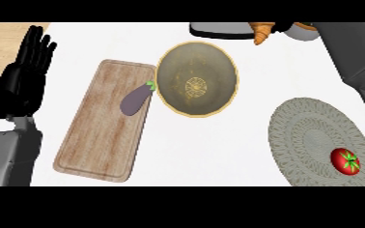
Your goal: Pick the croissant from the placemat and place it in the bowl
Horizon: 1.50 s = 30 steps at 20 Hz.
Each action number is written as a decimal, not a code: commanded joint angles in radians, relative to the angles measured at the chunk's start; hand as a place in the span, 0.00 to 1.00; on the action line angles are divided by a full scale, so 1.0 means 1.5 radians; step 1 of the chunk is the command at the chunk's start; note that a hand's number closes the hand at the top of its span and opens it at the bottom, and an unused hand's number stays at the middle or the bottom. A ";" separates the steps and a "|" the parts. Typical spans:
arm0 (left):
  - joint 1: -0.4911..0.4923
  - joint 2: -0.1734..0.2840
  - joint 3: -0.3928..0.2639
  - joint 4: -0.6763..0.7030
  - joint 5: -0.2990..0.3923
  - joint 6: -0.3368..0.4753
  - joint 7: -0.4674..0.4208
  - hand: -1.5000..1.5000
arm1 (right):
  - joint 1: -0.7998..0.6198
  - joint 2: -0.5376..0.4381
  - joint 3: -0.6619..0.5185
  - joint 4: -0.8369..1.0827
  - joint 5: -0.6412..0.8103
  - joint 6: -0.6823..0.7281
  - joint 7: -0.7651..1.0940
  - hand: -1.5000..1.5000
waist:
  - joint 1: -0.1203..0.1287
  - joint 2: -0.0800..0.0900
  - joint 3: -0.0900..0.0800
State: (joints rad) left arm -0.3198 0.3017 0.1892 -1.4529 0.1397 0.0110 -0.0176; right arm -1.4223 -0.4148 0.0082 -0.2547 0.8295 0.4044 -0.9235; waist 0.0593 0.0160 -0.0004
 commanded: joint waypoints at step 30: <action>0.028 -0.001 0.010 -0.028 -0.005 -0.002 -0.003 0.50 | 0.111 0.225 -0.138 0.068 -0.161 -0.039 0.112 0.00 | -0.011 0.002 0.001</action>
State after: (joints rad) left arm -0.2723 0.2975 0.2063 -1.4961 0.1376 0.0090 -0.0180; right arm -1.2542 -0.0633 -0.1120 -0.1484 0.6704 0.3437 -0.7556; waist 0.0431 0.0178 0.0005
